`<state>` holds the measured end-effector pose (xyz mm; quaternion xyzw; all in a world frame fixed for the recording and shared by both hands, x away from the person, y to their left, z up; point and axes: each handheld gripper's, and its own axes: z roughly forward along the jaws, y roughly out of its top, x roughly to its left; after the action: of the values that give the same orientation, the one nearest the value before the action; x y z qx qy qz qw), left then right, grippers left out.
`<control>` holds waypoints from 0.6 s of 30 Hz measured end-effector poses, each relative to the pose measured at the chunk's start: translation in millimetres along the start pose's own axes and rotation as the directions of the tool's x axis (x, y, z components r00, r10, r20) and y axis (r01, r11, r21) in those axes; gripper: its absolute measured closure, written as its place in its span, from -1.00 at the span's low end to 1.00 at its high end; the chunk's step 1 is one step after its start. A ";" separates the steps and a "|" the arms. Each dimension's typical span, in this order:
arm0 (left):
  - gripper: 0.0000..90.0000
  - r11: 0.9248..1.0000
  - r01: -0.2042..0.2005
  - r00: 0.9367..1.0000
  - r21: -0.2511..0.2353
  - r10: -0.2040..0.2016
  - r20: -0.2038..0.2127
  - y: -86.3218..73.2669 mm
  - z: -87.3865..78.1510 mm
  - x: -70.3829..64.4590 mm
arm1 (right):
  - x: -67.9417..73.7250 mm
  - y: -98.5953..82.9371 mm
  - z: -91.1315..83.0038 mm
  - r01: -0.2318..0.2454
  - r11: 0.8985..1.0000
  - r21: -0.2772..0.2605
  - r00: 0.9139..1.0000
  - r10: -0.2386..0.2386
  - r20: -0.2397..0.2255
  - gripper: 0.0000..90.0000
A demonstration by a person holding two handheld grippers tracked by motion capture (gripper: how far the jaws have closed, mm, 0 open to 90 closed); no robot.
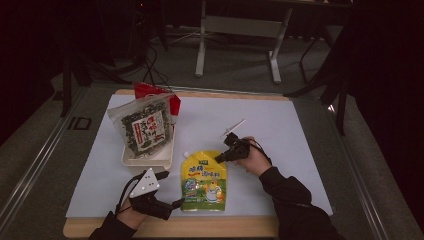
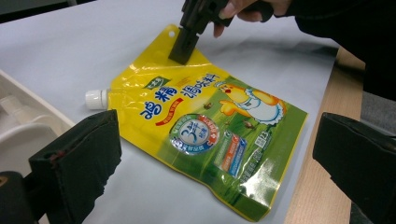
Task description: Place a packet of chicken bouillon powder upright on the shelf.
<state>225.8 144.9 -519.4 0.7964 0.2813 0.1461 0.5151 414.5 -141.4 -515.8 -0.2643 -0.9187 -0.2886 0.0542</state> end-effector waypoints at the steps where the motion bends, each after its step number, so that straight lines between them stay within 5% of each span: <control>1: -0.95 1.000 -0.001 1.000 0.001 0.001 -0.001 0.2 -0.1 0.0 | 4.3 1.2 -0.8 0.022 1.000 0.005 0.999 -0.022 0.024 0.99; 4: -0.95 1.000 -0.003 1.000 -0.002 0.003 -0.003 0.6 -0.6 0.1 | 12.7 3.1 -4.8 0.055 0.999 -0.001 0.996 -0.054 0.066 1.00; 10: -0.95 1.000 -0.003 1.000 -0.019 0.003 -0.001 1.2 -1.8 1.9 | 19.9 4.8 -24.5 0.081 0.994 -0.079 0.995 -0.077 0.056 1.00; 18: -0.95 0.999 0.034 0.999 0.013 -0.034 0.002 8.1 -4.8 3.1 | 43.0 9.6 -49.1 0.172 0.973 -0.152 0.983 -0.160 0.085 1.00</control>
<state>228.2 147.8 -510.2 0.7949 0.2951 0.1349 0.5128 380.1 -142.6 -459.5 -0.2002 -0.9131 -0.3544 -0.0245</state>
